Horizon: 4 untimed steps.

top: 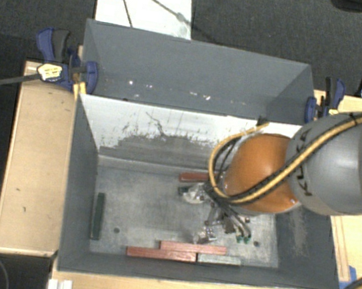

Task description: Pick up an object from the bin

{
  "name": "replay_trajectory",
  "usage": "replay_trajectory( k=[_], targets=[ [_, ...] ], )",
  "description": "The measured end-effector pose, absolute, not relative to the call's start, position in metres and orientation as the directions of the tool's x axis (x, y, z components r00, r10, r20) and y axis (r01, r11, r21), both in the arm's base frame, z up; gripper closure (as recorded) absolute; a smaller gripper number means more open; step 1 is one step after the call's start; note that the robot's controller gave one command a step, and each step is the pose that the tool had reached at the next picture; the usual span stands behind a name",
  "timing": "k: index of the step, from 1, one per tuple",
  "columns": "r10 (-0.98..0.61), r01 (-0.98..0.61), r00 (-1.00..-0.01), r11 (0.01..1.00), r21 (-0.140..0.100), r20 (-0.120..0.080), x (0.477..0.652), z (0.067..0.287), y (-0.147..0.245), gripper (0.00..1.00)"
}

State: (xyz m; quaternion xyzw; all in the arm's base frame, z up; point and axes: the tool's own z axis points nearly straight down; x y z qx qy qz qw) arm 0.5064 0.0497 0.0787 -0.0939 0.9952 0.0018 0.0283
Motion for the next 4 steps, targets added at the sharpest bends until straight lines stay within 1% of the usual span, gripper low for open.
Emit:
replay_trajectory(
  k=[1, 2, 3, 4],
  targets=[
    [-0.155, -0.155, -0.987, 0.988, 0.001, -0.032, 0.512, 0.085, 0.012, 0.0],
    [-0.168, -0.168, -0.985, 0.986, -0.007, -0.02, 0.502, 0.107, -0.005, 0.0],
    [-0.258, -0.258, -0.965, 0.966, -0.011, -0.047, 0.497, 0.099, 0.016, 0.0],
    [-0.264, -0.264, -0.964, 0.964, -0.004, -0.007, 0.478, 0.073, -0.073, 1.0]
  ],
)
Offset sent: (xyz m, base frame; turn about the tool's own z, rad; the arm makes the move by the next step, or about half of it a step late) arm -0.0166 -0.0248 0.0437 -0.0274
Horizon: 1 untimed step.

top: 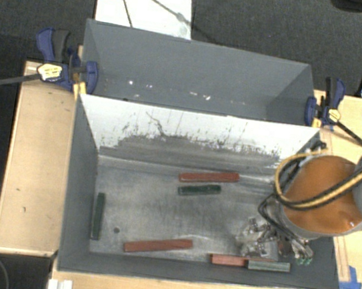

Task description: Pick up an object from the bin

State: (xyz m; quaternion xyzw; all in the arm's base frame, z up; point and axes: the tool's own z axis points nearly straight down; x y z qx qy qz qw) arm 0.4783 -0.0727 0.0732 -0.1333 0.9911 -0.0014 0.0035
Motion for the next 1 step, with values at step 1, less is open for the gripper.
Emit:
replay_trajectory(
  k=[1],
  targets=[
    [-0.264, -0.264, -0.963, 0.964, -0.013, -0.053, 0.4901, 0.0775, -0.0696, 0.0]
  ],
)
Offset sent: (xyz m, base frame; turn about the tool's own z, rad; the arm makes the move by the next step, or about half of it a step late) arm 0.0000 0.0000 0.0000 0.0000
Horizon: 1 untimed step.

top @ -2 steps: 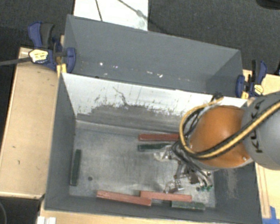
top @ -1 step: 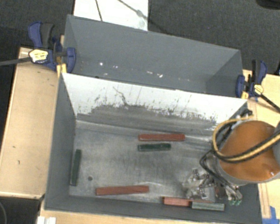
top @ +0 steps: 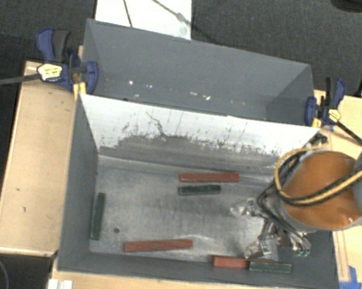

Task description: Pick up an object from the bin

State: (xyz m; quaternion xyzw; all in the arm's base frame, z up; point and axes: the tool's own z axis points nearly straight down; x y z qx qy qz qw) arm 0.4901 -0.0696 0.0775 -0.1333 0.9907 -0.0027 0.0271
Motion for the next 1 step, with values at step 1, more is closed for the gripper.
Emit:
replay_trajectory(
  k=[1],
  targets=[
    [-0.265, -0.264, -0.963, 0.964, -0.013, -0.052, 0.4899, 0.0775, -0.0697, 0.0]
  ],
)
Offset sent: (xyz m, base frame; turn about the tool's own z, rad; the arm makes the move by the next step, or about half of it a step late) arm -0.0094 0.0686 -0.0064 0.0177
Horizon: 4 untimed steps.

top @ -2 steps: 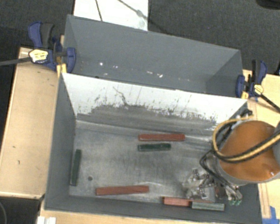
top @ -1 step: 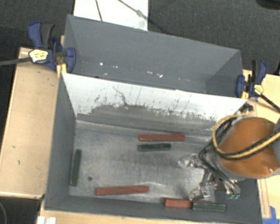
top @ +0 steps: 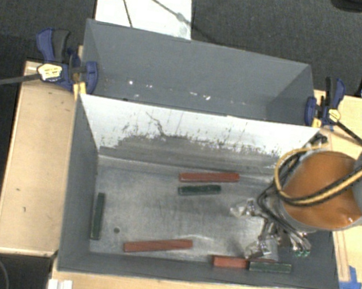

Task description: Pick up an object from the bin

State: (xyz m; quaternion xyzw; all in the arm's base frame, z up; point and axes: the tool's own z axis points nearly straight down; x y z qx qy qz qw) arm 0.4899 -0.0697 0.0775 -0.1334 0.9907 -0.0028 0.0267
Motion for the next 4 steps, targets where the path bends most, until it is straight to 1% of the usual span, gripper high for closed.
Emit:
replay_trajectory(
  k=[1, 2, 3, 4],
  targets=[
    [-0.246, -0.246, -0.968, 0.969, -0.014, -0.045, 0.491, 0.078, -0.024, 0.0],
    [-0.183, -0.183, -0.983, 0.983, -0.002, -0.022, 0.483, 0.102, 0.022, 0.0],
    [-0.19, -0.19, -0.981, 0.982, -0.005, -0.031, 0.486, 0.091, 0.058, 0.0],
    [0.007, 0.007, -1.0, 1.0, 0.003, -0.012, 0.495, 0.075, 0.099, 1.0]
  ],
)
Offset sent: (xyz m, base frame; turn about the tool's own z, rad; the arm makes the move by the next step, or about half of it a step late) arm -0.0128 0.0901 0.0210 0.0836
